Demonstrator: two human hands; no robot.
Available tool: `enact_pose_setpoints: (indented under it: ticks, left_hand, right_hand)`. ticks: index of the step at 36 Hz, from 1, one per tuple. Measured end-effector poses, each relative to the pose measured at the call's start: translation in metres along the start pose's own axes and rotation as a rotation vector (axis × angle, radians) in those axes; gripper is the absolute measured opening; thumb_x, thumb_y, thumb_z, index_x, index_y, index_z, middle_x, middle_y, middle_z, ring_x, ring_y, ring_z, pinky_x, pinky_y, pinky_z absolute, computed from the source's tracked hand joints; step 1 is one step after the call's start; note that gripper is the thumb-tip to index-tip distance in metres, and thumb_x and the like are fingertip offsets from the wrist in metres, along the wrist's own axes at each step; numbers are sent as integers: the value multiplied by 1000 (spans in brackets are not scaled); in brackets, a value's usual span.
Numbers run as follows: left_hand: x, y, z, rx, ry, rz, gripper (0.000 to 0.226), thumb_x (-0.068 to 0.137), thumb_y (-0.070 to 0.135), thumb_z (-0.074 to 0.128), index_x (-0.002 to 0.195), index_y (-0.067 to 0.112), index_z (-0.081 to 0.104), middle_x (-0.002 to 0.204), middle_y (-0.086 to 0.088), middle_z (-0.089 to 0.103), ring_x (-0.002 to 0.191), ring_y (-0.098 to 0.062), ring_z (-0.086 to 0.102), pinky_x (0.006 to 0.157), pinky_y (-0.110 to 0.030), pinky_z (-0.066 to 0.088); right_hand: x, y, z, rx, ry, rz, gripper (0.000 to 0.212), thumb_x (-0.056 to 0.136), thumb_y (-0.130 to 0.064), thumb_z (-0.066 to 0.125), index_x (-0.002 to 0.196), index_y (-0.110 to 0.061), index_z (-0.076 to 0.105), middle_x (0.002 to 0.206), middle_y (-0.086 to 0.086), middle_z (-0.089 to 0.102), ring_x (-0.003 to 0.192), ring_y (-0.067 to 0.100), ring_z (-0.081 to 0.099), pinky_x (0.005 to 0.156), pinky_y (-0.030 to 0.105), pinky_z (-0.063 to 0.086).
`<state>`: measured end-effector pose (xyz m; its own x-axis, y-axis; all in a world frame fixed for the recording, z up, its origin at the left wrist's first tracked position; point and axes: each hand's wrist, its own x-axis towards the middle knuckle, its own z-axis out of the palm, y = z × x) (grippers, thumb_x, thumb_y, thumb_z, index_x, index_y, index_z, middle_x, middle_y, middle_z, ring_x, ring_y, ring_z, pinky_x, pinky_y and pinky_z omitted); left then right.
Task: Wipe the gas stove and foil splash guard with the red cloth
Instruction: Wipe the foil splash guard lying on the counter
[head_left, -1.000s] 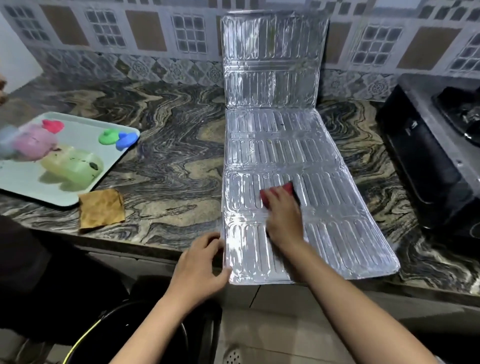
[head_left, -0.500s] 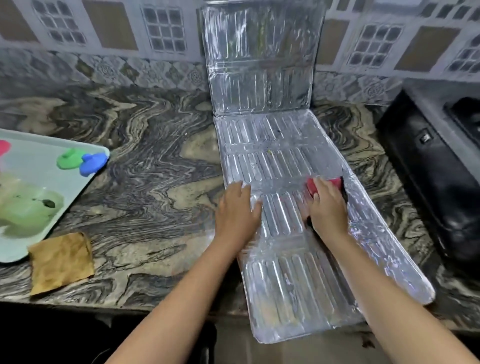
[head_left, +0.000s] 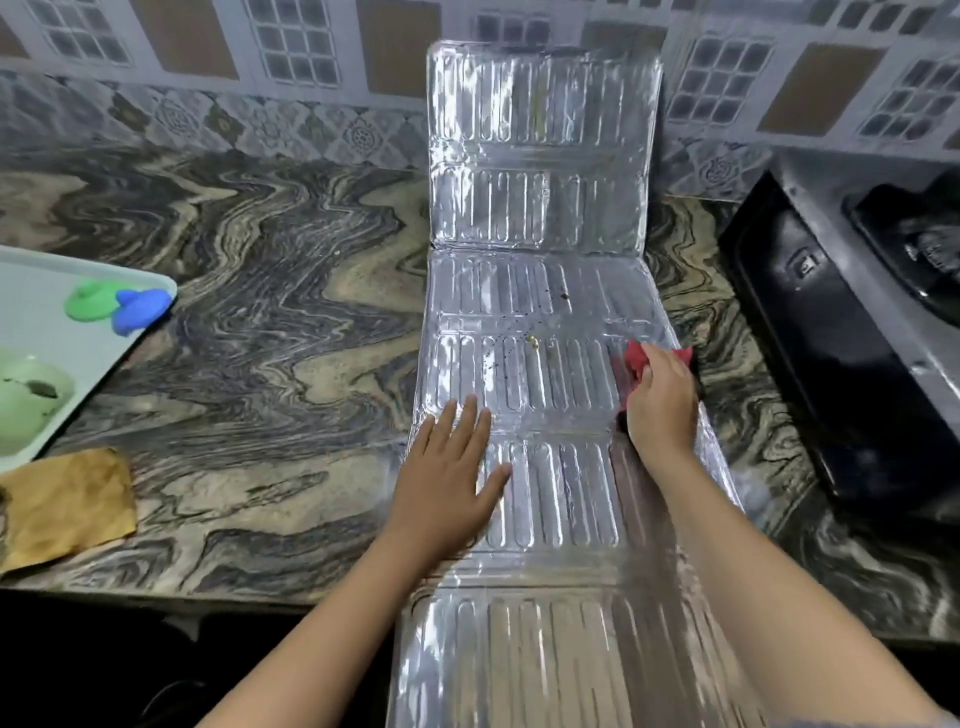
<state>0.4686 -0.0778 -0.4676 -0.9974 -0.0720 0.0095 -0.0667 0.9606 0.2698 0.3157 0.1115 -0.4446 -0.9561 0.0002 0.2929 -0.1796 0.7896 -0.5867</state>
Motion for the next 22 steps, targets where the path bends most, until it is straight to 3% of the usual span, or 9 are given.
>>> enact_pose_setpoints:
  ticks: [4,9,13,22]
  left_hand:
    - [-30,3,3,66,21,19,69,92,59,16,147,16,17,155,-1,12,145,-23,7,114,-34,-2]
    - [-61,14,5,118,-10,-19,70,93,58,11,145,14,27,154,-3,24,143,-29,20,111,-39,9]
    - [-79,19,7,125,-9,-41,70,93,58,9,145,14,28,154,-3,25,142,-29,21,111,-40,11]
    - [-104,28,10,95,23,-101,69,93,58,13,144,16,33,152,0,30,142,-26,25,112,-39,16]
  right_hand:
    - [1,1,-7,-49,-32,19,34,88,-1,43,120,-5,56,124,14,58,117,32,48,98,39,37]
    - [-7,8,-6,-129,-63,53,35,91,-11,42,124,-8,52,135,10,51,129,27,40,106,41,29]
    - [-21,1,0,-108,-108,64,40,93,-14,42,132,-8,45,144,10,42,136,25,31,113,40,22]
    - [-73,-63,28,-39,-314,-159,46,92,-9,41,137,-10,40,146,6,39,138,21,28,112,33,19]
